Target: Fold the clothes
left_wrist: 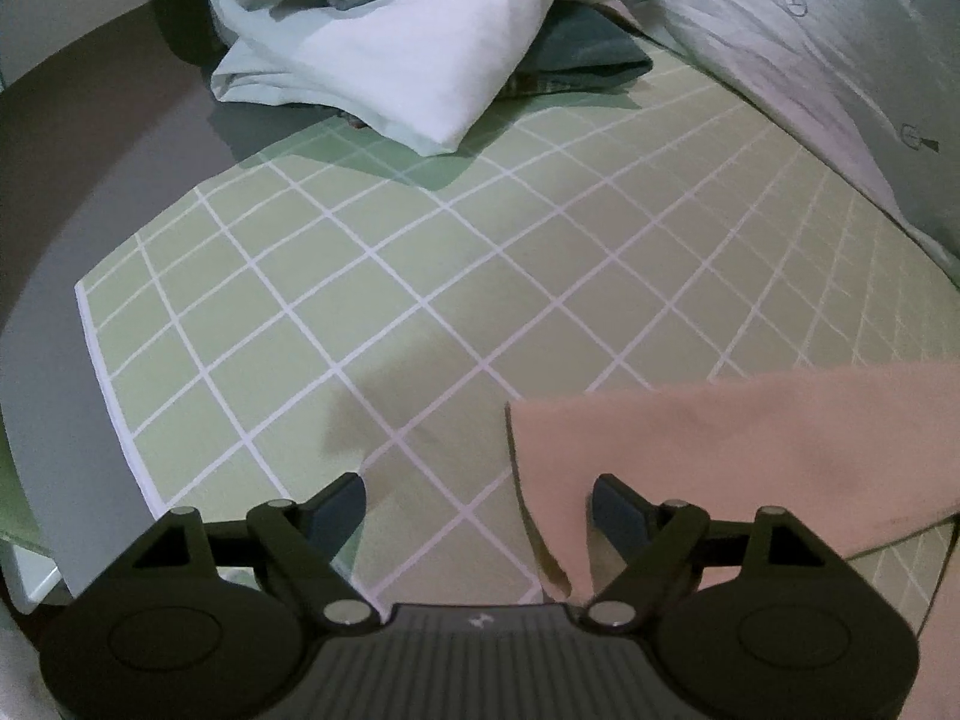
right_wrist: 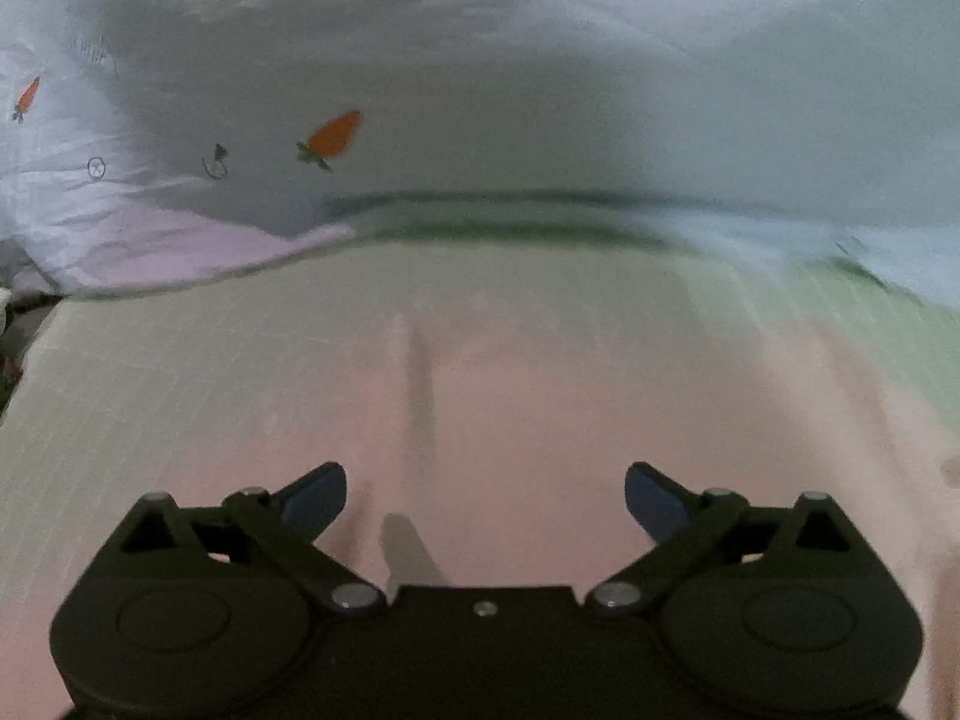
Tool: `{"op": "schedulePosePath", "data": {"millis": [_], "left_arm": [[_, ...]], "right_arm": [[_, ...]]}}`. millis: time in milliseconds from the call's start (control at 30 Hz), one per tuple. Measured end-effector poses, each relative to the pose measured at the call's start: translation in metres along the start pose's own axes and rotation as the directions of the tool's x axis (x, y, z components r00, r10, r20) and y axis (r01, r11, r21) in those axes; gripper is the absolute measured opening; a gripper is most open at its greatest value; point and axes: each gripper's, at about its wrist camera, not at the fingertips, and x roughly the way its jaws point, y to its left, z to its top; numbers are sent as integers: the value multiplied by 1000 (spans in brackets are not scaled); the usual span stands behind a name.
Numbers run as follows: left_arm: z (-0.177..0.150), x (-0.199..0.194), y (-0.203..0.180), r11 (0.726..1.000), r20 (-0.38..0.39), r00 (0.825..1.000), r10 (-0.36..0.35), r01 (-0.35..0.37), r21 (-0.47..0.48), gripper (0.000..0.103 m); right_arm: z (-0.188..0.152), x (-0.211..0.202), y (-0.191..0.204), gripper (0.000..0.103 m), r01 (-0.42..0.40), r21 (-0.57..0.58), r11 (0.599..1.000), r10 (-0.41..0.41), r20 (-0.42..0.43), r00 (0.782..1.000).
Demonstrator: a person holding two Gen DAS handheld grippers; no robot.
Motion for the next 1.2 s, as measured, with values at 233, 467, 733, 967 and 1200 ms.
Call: {"op": "schedulePosePath", "data": {"millis": [233, 467, 733, 967, 1200], "left_arm": [[-3, -3, -5, 999, 13, 999, 33, -33, 35, 66], [-5, -7, -5, 999, 29, 999, 27, -28, 24, 42], [-7, -10, 11, 999, 32, 999, 13, -11, -49, 15], [-9, -12, 16, 993, 16, 999, -38, 39, -108, 9], [-12, -14, 5, 988, 7, 994, -106, 106, -115, 32]], "right_arm": [[-96, -76, -37, 102, 171, -10, 985, -171, -83, 982], [-149, -117, -87, 103, 260, 176, 949, -234, -155, 960], [-186, -159, -117, 103, 298, 258, 919, -258, -180, 949], [-192, -164, -110, 103, 291, 217, 932, -254, -183, 950], [-191, -159, -112, 103, 290, 210, 934, -256, -177, 950]]}}
